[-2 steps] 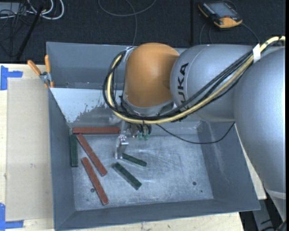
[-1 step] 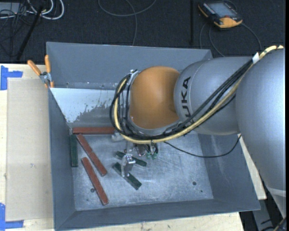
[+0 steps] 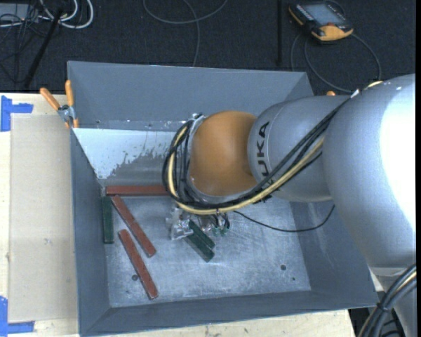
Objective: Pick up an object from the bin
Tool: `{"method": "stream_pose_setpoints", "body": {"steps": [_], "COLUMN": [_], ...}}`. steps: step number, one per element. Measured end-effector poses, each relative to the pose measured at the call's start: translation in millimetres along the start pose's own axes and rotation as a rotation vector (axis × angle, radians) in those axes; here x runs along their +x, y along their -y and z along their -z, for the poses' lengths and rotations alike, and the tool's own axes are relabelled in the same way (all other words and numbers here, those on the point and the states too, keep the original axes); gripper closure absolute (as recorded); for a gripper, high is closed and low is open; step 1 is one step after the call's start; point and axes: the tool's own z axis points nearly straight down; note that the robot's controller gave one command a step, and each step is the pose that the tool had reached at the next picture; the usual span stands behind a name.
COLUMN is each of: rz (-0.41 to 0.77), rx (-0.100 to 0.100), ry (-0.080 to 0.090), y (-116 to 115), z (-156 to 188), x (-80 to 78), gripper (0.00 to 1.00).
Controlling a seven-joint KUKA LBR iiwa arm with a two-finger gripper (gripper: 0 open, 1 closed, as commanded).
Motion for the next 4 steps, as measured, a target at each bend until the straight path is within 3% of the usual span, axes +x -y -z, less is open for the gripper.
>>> {"method": "stream_pose_setpoints", "body": {"steps": [1, 2, 3, 4], "rz": [0.0, -0.001, 0.235, 0.235], "rx": [0.001, 0.001, -0.002, -0.002], "ry": [-0.014, -0.014, 0.0, 0.0], "y": [0.1, 0.1, 58.4, 58.4], "z": [-2.7, -2.7, 1.3, 1.3], "x": [3.7, 3.7, 9.4, 9.4], "gripper": [0.0, 0.0, 1.0, 1.0]}}
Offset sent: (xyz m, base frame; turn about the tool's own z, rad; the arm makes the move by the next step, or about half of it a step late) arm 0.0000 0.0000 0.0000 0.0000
